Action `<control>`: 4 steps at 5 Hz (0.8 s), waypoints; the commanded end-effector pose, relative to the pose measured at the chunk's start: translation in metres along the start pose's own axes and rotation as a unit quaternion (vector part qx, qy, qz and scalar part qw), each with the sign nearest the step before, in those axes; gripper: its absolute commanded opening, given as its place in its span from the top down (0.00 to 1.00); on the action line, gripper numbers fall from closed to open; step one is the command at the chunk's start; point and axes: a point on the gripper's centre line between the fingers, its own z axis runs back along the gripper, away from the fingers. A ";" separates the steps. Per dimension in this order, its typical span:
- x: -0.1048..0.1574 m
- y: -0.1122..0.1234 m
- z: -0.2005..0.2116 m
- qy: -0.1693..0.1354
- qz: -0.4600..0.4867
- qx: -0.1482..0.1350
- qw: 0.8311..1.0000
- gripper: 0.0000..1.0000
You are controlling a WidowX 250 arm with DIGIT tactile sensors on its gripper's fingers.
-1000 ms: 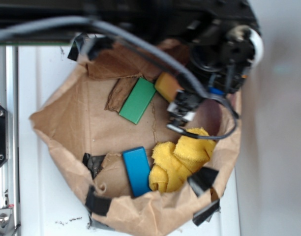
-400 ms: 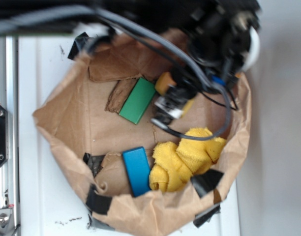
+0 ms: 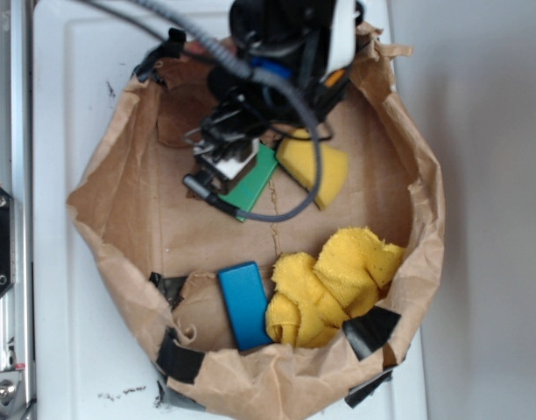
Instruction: Grab the green sponge.
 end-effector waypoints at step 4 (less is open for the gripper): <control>0.047 0.028 -0.059 0.014 0.065 0.130 0.989 0.00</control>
